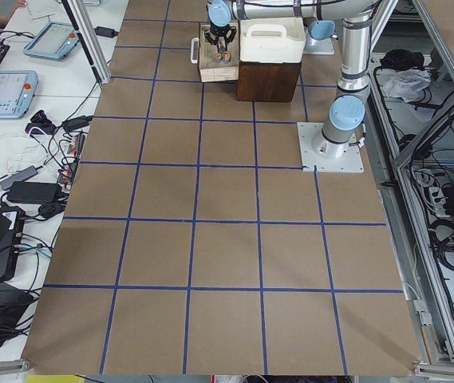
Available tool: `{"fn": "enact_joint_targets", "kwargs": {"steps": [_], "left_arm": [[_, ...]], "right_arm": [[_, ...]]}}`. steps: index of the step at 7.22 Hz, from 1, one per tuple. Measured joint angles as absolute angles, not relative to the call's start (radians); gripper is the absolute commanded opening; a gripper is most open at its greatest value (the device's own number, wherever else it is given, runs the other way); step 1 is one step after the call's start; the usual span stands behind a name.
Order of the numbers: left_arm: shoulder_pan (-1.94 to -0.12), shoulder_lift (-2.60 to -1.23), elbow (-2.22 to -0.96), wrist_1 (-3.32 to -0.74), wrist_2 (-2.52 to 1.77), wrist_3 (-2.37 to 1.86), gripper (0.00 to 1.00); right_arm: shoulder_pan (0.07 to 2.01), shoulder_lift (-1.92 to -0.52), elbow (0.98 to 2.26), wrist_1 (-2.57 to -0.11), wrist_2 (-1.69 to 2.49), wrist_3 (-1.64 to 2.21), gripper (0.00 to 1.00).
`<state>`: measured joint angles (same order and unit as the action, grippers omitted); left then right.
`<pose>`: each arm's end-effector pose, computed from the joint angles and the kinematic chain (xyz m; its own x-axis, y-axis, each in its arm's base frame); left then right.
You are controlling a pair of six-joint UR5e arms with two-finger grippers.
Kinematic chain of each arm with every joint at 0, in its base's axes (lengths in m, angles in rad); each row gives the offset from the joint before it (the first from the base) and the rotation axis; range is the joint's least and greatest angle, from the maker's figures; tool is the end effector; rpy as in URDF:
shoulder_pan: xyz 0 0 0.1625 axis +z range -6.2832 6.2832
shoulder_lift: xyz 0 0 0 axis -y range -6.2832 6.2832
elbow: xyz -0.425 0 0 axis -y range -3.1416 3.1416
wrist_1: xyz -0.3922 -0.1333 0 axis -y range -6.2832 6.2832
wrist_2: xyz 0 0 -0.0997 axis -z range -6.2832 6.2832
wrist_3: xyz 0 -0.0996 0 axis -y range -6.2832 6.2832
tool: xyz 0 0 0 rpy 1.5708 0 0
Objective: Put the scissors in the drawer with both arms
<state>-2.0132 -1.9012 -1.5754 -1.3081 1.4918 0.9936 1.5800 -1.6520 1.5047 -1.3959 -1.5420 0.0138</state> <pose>-0.3847 -0.4823 0.3293 -0.1351 0.9854 0.1035 0.9900 0.1385 -0.0265 0.1403 -0.4491 0.5414 -0.9996 0.0054 -0.0284 0.0046 0.9996 0.0280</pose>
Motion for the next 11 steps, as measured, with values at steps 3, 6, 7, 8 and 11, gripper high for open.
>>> {"fn": "enact_joint_targets", "kwargs": {"steps": [3, 6, 7, 8, 11], "left_arm": [[-2.015, -1.922, -1.579, -1.296, 1.493, 0.994, 0.00], [-2.026, -1.930, -1.594, -1.292, 1.498, 0.996, 0.55], [-2.028, -1.932, -1.596, -1.289, 1.498, 0.995, 0.57], [-2.029, -1.932, -1.596, -1.286, 1.498, 0.996, 0.58], [-2.024, -1.898, -1.583, -1.245, 1.491, 1.001, 0.56]], "right_arm": [[1.580, -1.652, 1.505, -1.396, -1.542, 0.014, 1.00], [1.580, -1.651, 1.505, -1.403, -1.543, 0.013, 1.00], [1.580, -1.650, 1.505, -1.408, -1.542, 0.010, 1.00], [1.580, -1.650, 1.505, -1.413, -1.540, 0.004, 1.00], [1.579, -1.647, 1.505, -1.442, -1.538, -0.005, 1.00]]}}
